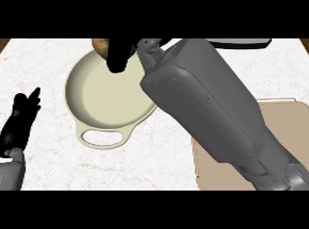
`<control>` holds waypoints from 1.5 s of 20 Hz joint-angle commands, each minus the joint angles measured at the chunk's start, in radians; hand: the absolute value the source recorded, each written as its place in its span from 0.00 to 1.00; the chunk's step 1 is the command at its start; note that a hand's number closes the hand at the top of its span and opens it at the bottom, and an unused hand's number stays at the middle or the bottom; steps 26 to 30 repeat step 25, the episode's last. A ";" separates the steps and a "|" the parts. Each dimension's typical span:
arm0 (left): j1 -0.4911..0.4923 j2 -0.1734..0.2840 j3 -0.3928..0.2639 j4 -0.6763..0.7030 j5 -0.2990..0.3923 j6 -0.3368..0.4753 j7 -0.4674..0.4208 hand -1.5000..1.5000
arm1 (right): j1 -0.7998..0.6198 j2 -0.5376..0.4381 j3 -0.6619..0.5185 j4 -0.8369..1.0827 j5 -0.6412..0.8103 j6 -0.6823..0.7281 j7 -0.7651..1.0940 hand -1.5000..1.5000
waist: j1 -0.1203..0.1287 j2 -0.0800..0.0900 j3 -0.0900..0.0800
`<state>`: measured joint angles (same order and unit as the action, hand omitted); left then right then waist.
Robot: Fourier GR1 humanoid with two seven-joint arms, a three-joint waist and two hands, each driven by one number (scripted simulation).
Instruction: Pick the squash from the tray and place it in the pot
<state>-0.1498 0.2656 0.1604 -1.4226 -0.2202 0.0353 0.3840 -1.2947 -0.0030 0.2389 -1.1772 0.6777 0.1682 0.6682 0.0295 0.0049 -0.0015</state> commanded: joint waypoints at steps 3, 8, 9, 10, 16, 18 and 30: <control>0.028 -0.020 -0.016 -0.004 -0.012 0.008 -0.026 0.50 | -0.020 0.003 0.052 0.227 -0.159 -0.151 -0.016 1.00 | 0.023 0.004 0.000; -0.042 -0.012 -0.016 0.047 -0.030 0.013 -0.009 0.50 | 0.016 0.003 0.169 0.336 -0.317 -0.239 -0.082 0.00 | 0.020 0.007 0.000; -0.016 -0.011 -0.017 -0.044 -0.004 -0.009 0.038 0.50 | 0.002 0.003 0.181 0.345 -0.348 -0.298 -0.079 0.00 | 0.036 0.004 0.000; 0.030 -0.012 -0.010 -0.024 0.005 -0.016 -0.025 0.50 | -0.016 0.003 0.173 0.365 -0.370 -0.311 -0.108 0.00 | 0.033 0.005 0.000; -0.019 -0.014 -0.029 -0.011 -0.028 -0.001 0.018 0.50 | 0.054 0.003 0.141 0.282 -0.523 -0.603 -0.191 0.00 | 0.034 0.006 0.001; -0.028 -0.014 -0.021 -0.012 -0.021 -0.002 0.036 0.50 | 0.045 0.003 0.093 0.291 -0.547 -0.650 -0.218 0.00 | 0.017 0.003 0.001; 0.020 0.022 0.043 -0.009 0.027 -0.029 -0.003 0.50 | 0.086 -0.050 -0.055 0.310 -0.566 -0.715 -0.356 0.00 | -0.016 -0.003 0.002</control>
